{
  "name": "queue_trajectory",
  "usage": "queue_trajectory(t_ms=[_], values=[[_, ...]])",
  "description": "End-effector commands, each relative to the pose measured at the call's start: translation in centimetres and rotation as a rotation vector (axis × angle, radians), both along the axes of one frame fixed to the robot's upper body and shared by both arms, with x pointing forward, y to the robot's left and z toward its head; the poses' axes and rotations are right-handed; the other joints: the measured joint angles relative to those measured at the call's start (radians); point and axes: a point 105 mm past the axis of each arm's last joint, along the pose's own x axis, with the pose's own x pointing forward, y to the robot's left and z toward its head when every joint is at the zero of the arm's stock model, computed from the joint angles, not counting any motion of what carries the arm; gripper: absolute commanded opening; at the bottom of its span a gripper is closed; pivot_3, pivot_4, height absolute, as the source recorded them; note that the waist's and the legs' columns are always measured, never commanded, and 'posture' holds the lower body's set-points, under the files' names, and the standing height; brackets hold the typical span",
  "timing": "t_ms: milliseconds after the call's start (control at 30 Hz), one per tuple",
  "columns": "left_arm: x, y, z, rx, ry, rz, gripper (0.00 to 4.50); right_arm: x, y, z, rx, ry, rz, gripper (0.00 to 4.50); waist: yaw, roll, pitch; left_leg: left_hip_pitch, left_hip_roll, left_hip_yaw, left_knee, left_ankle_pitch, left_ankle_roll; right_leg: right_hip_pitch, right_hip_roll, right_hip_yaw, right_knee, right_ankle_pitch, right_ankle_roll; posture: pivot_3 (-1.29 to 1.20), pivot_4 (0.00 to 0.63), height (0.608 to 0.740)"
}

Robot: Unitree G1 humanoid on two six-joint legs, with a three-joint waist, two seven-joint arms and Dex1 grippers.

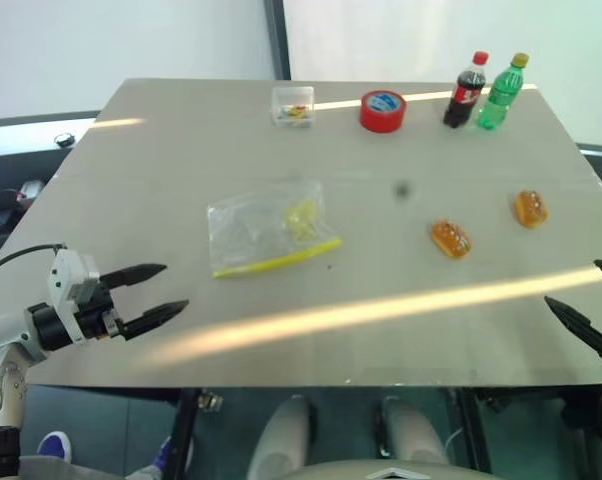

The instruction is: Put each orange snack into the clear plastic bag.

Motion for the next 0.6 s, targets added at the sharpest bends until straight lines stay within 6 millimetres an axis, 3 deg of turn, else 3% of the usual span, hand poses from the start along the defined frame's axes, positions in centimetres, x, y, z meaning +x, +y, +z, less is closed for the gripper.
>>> queue_trajectory(t_ms=[33,267,333,467,600], values=[[0.3,-0.3,1.0,0.011,-0.023,-0.013,4.48,0.5,0.4,0.9,-0.025,-0.042,0.008,4.5,0.0,0.0,0.0,0.0,0.0,0.0,0.0,0.0,0.0,0.0,0.0,0.0,0.0,0.0,0.0,0.0,0.15,0.74],[1.4,-1.2,1.3,-0.073,0.005,0.022,4.48,1.6,1.7,1.3,-0.008,-0.065,0.038,4.5,0.0,0.0,0.0,0.0,0.0,-0.001,0.0,0.0,0.0,0.0,0.0,-0.001,0.0,0.0,0.0,0.0,0.15,0.74],[2.5,-1.0,1.7,-0.149,0.055,0.113,4.48,2.0,2.4,1.5,0.003,-0.08,0.054,4.5,-0.001,0.0,0.0,-0.001,0.0,-0.001,0.0,0.0,0.0,-0.001,0.0,-0.001,0.0,0.0,0.0,0.0,0.15,0.74],[4.8,0.2,1.4,-0.201,0.238,0.308,4.48,3.1,5.8,2.5,0.042,-0.116,0.165,4.5,-0.001,0.0,0.0,-0.001,0.0,-0.002,0.001,0.0,0.0,0.0,0.004,-0.003,0.001,0.0,0.0,0.0,0.15,0.74],[6.8,0.1,1.1,-0.371,0.42,0.363,4.48,4.0,10.6,3.4,0.084,-0.133,0.346,4.5,-0.005,0.0,0.0,-0.001,-0.001,-0.003,0.003,0.0,0.0,0.0,0.008,-0.004,0.003,0.001,0.001,0.0,0.15,0.74]])
